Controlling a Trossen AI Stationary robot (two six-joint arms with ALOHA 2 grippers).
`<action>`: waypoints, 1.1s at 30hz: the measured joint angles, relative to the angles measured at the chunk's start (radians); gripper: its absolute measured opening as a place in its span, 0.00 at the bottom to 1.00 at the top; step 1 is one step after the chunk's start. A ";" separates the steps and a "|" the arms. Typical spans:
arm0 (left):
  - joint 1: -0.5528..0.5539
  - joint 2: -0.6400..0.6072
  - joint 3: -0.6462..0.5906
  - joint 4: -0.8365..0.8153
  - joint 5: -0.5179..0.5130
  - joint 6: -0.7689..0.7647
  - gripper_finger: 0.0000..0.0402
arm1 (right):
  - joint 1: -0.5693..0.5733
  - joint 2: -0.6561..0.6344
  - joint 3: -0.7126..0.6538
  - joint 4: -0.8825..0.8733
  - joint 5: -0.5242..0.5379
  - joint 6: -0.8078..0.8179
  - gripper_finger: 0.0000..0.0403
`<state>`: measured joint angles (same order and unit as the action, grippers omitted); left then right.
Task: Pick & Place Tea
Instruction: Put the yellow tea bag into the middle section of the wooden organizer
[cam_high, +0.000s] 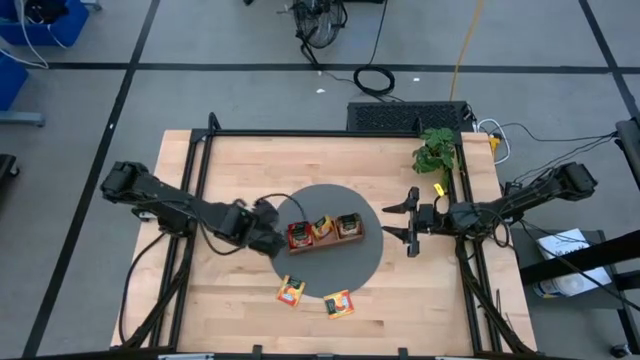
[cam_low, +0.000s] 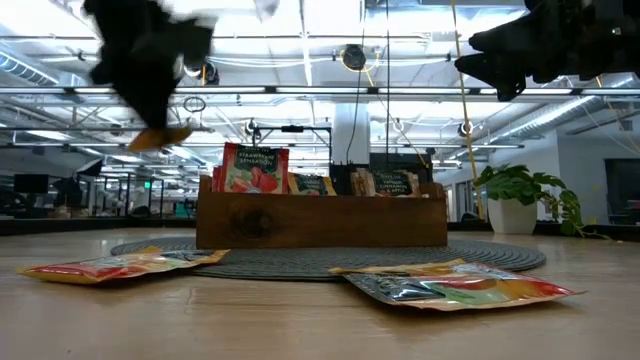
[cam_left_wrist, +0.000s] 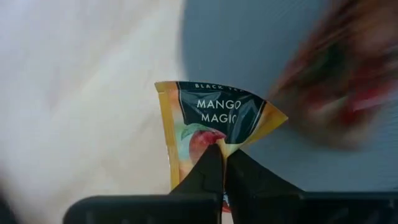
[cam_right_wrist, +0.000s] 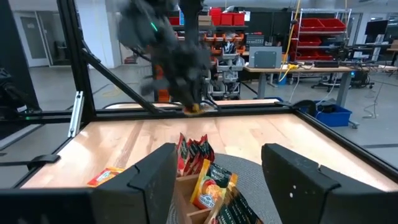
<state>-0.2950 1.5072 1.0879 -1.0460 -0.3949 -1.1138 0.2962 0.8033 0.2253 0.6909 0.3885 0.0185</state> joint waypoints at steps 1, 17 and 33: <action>-0.014 0.008 0.047 0.002 -0.045 0.053 0.01 | 0.000 0.010 0.000 0.010 0.000 0.000 0.53; -0.095 0.588 0.649 0.007 -0.708 1.291 0.02 | -0.103 0.460 0.108 0.264 -0.132 0.177 0.53; -0.097 0.644 0.720 0.238 -0.807 1.638 0.01 | -0.213 0.709 0.198 0.481 -0.421 0.230 0.53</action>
<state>-0.3917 2.1517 1.8080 -0.8075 -1.2022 0.5243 0.0834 1.5119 0.4233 1.1715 -0.0320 0.2483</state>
